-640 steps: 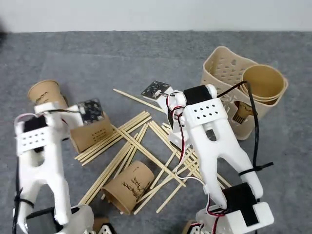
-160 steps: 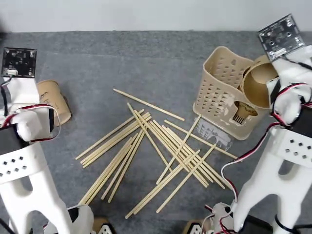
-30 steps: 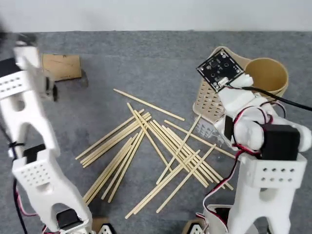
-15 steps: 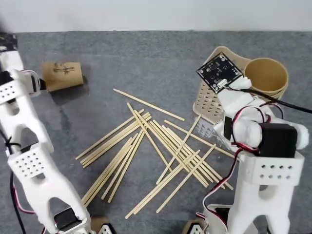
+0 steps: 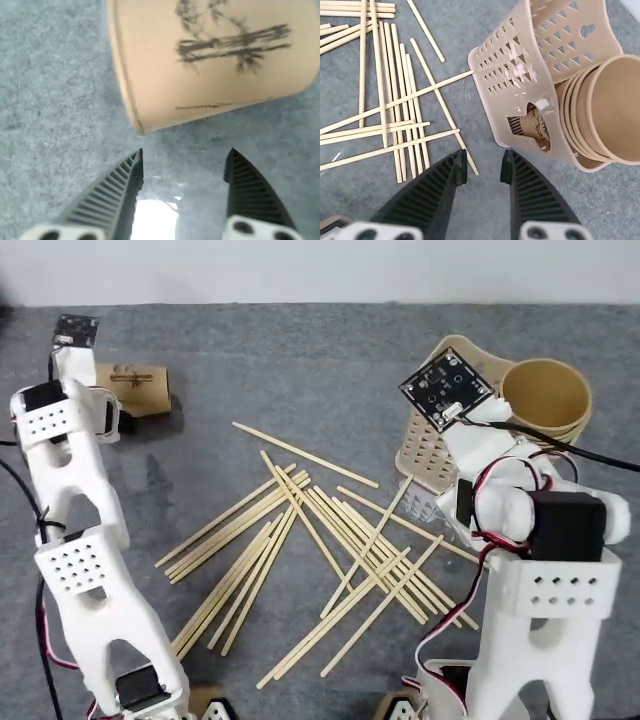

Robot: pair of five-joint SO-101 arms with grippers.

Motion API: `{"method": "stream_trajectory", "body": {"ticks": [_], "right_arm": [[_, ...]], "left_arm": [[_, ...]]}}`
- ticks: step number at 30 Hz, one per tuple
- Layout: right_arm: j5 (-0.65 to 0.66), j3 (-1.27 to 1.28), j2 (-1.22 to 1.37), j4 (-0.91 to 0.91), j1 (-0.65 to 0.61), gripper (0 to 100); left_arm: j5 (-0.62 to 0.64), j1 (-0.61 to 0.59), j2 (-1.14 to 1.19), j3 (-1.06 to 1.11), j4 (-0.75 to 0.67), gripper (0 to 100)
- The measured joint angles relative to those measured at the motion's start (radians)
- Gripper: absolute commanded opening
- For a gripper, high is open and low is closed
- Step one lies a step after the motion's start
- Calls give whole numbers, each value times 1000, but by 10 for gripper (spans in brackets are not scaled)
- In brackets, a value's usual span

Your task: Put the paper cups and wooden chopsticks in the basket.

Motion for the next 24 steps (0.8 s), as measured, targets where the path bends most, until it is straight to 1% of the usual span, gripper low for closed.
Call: {"method": "stream_trajectory", "body": {"ticks": [10, 15, 21, 24], "right_arm": [[0, 0, 0, 0, 5, 137], [0, 0, 0, 0, -2, 137], [0, 0, 0, 0, -3, 137], [0, 0, 0, 0, 0, 137]], "left_arm": [[-2, -3, 0, 0, -69, 258], [-86, 17, 0, 0, -69, 258], [-196, 66, 0, 0, 44, 255], [-232, 84, 0, 0, 94, 254]]}}
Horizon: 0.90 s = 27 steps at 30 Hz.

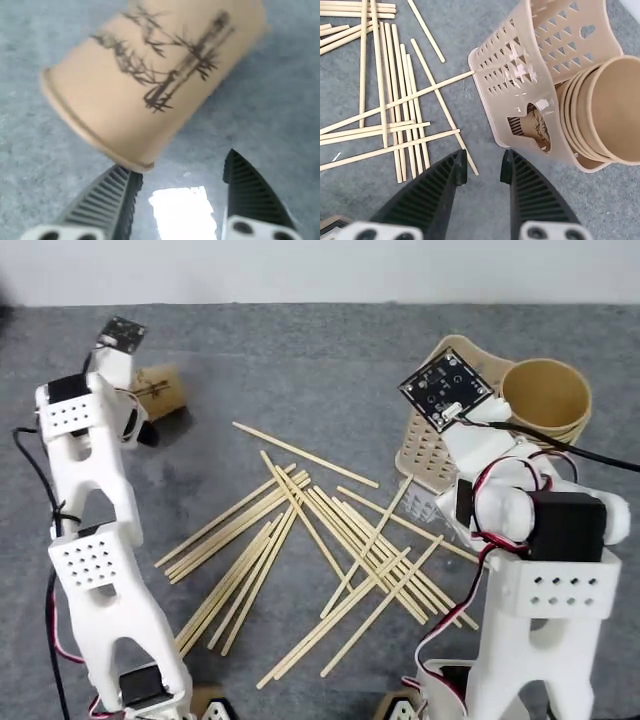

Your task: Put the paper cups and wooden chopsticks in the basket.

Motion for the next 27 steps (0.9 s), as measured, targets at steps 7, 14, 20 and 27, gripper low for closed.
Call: {"method": "stream_trajectory", "body": {"ticks": [7, 14, 20, 27], "right_arm": [[0, 0, 0, 0, -3, 137], [0, 0, 0, 0, -3, 136], [0, 0, 0, 0, 0, 134], [0, 0, 0, 0, 0, 133]], "left_arm": [[-8, 29, 17, 0, -15, 254], [101, 52, 83, 0, -124, 152], [132, 58, 84, -17, -153, 15], [133, 61, 84, -172, -32, 13]]}}
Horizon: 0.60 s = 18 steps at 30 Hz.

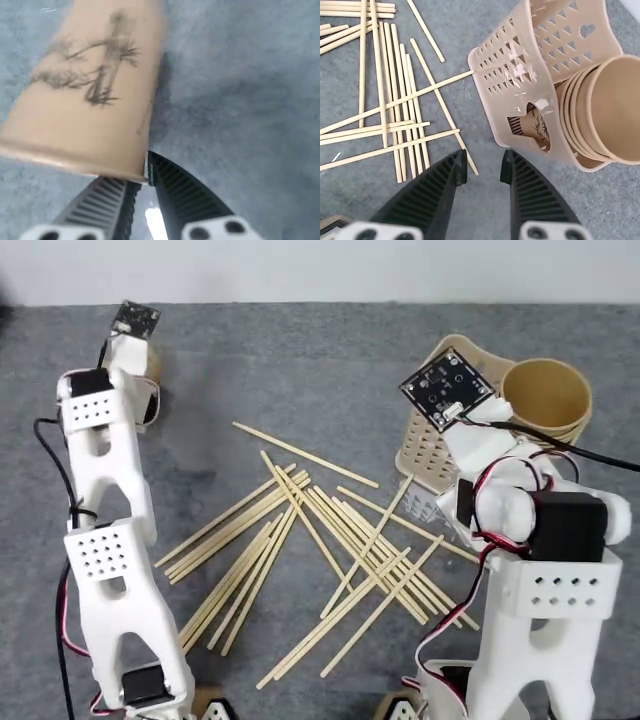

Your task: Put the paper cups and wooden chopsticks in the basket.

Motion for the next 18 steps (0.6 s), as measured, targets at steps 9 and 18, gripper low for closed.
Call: {"method": "stream_trajectory", "body": {"ticks": [9, 18], "right_arm": [[2, 25, -193, 0, -2, 132], [78, 259, -482, 0, 184, 132]], "left_arm": [[0, 11, 0, -338, 304, 13], [0, 72, 0, -603, 391, 13]]}}
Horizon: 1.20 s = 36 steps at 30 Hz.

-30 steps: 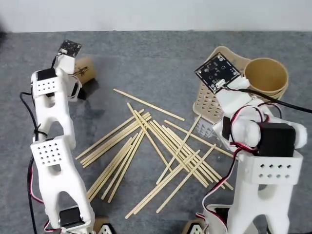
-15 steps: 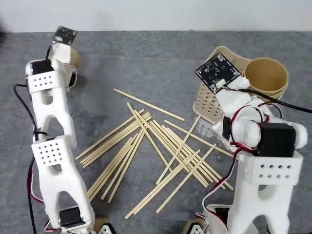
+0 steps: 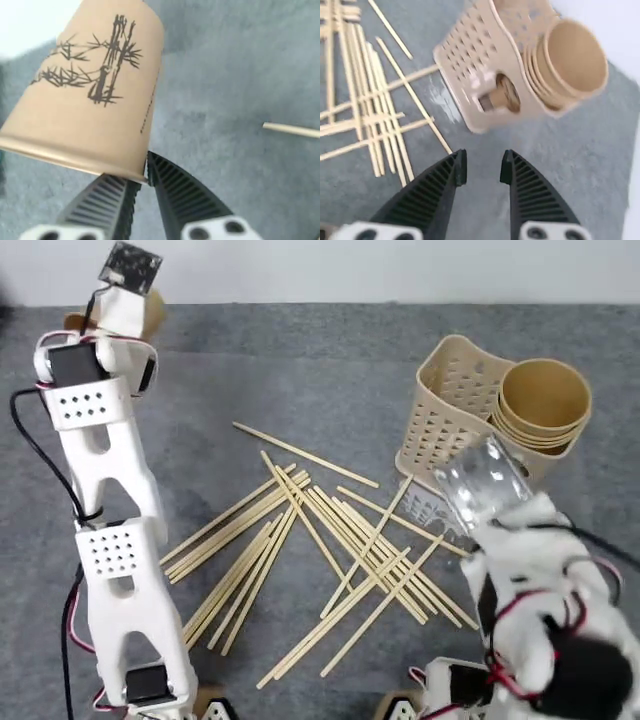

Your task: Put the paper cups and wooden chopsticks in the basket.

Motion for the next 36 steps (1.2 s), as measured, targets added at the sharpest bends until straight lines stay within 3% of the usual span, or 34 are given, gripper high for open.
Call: {"method": "stream_trajectory", "body": {"ticks": [8, 13, 20, 36], "right_arm": [[17, 256, -224, 0, 37, 123], [-3, 427, -313, -34, 37, 6], [-58, 628, -381, -123, -12, 9], [-49, 651, -411, -133, -87, 9]], "left_arm": [[0, 124, -29, -32, 0, 13], [0, 230, -173, -34, 0, 13], [0, 414, -319, -34, 0, 13], [-2, 861, -370, -34, 0, 13]]}}
